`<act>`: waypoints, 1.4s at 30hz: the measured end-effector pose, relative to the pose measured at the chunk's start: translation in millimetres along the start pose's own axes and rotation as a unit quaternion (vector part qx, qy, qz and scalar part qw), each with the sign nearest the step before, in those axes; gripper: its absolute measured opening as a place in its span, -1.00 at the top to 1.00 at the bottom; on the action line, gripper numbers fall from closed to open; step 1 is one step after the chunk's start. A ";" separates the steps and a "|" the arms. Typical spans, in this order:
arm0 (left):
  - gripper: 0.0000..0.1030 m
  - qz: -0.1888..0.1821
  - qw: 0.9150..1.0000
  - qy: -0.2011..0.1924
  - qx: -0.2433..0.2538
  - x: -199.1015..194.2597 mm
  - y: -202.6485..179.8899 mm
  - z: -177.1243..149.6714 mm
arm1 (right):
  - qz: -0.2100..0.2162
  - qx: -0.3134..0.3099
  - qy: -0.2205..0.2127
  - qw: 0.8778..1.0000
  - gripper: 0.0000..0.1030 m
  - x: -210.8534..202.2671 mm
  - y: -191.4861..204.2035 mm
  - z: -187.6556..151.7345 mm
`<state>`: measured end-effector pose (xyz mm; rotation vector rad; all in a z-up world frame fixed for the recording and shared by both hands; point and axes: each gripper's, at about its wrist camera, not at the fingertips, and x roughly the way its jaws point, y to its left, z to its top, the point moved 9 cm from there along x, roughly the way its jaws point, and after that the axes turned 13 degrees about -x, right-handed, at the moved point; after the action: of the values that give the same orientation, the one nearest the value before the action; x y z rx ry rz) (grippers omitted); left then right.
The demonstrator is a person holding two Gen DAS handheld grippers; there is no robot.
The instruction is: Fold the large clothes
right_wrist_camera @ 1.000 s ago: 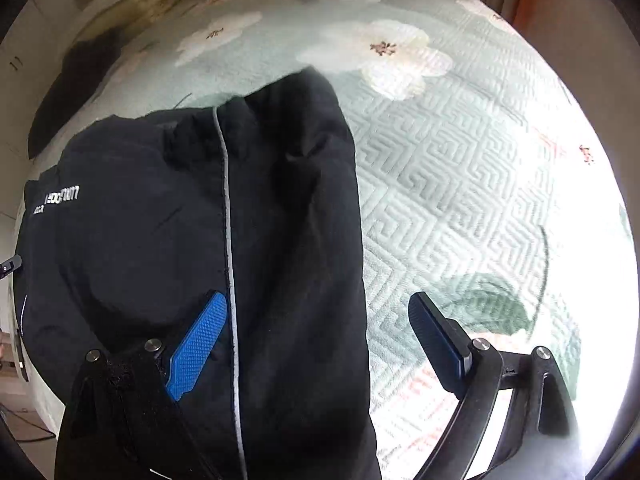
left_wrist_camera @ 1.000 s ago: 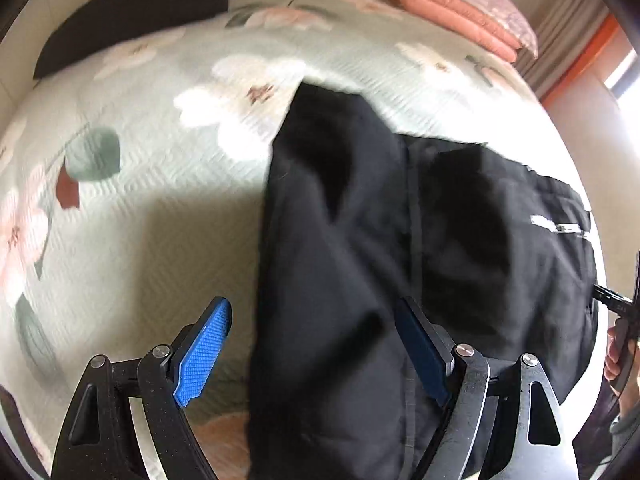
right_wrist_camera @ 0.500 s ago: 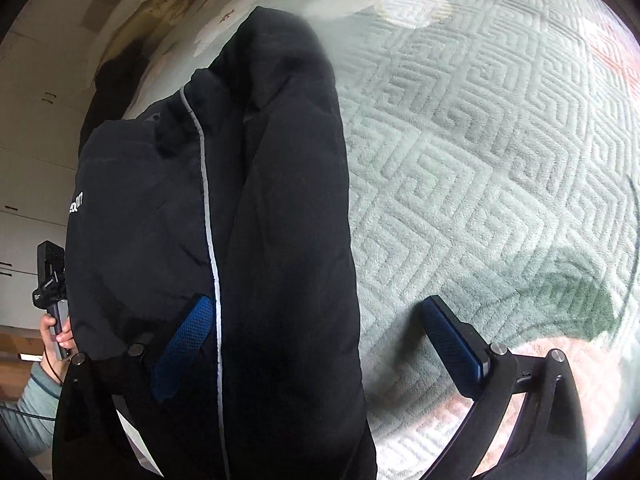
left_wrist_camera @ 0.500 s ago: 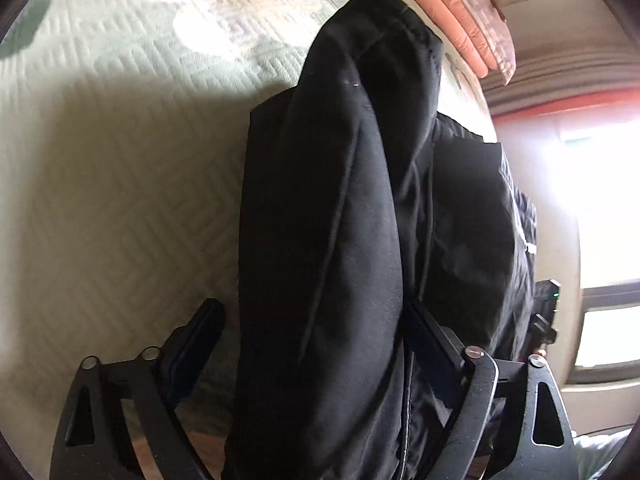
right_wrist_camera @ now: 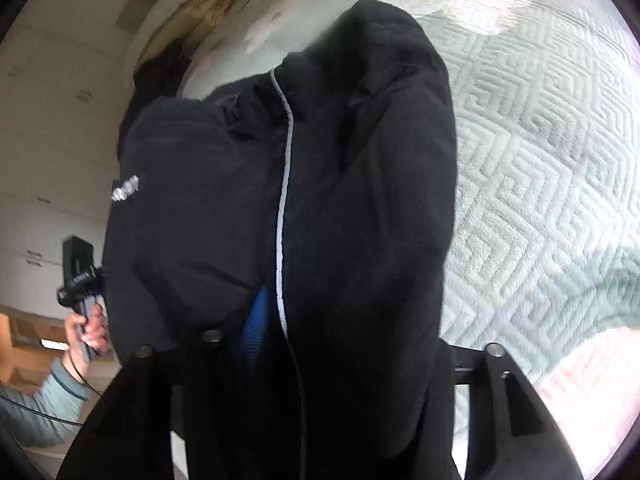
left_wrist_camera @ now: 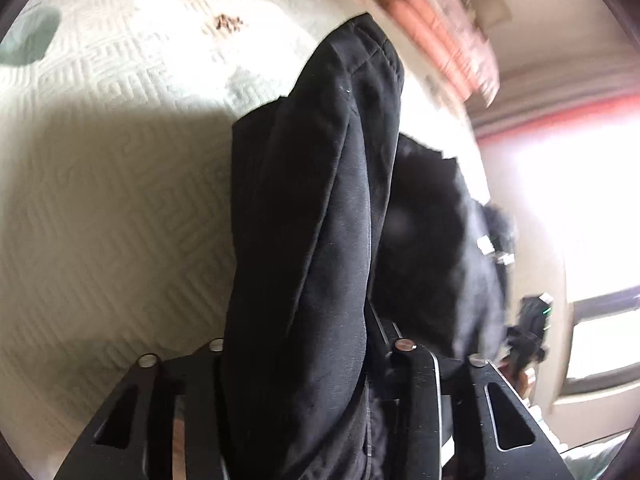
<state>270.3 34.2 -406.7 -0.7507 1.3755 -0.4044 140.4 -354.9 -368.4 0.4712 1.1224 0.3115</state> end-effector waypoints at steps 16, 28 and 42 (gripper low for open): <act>0.28 -0.204 0.977 -0.021 0.063 -69.0 -142.5 -45.5 | -0.017 -0.067 -0.089 0.994 0.42 -134.2 67.9 17.2; 0.65 -0.256 0.961 -0.037 0.095 4.5 -260.2 -105.3 | -0.090 -0.098 -0.076 0.988 0.69 -217.4 -24.8 55.4; 0.63 -0.071 0.988 -0.125 -0.054 62.9 -132.9 -117.6 | -0.048 0.002 -0.015 0.999 0.03 -118.9 -230.4 51.2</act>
<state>189.1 -130.1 -363.4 -0.9600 1.1186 -0.3369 139.9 -619.1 -374.4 0.4225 1.1130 0.2183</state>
